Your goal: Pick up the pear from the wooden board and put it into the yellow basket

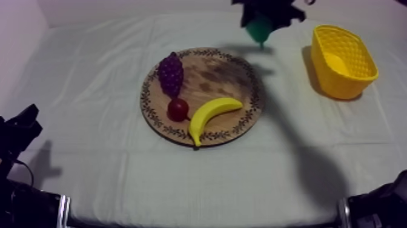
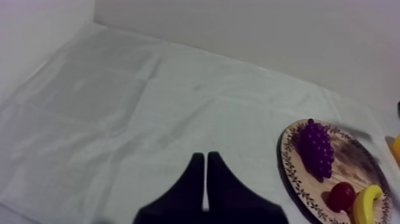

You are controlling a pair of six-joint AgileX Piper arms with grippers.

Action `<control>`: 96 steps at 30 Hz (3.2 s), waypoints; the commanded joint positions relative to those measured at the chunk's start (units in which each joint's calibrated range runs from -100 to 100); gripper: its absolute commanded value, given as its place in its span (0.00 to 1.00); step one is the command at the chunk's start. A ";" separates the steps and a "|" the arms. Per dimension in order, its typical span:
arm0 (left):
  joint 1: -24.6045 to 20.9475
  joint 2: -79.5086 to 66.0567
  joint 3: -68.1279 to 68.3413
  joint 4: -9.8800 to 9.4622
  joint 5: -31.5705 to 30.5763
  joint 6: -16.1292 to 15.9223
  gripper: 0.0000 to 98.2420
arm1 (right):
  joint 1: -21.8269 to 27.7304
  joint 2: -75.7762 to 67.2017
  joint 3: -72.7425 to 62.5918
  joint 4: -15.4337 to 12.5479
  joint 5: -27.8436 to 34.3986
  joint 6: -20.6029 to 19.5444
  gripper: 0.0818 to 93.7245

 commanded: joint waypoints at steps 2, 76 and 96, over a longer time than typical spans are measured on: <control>0.03 0.00 0.05 0.01 -0.01 0.00 0.00 | 4.14 -10.97 2.66 0.19 -0.76 0.71 0.30; 0.03 0.00 0.05 0.01 -0.01 0.00 0.00 | 20.60 -83.47 61.47 7.89 -16.05 6.86 0.13; 0.03 0.00 0.05 0.01 -0.01 0.02 0.00 | 18.66 -113.92 99.40 2.22 -25.50 14.83 0.00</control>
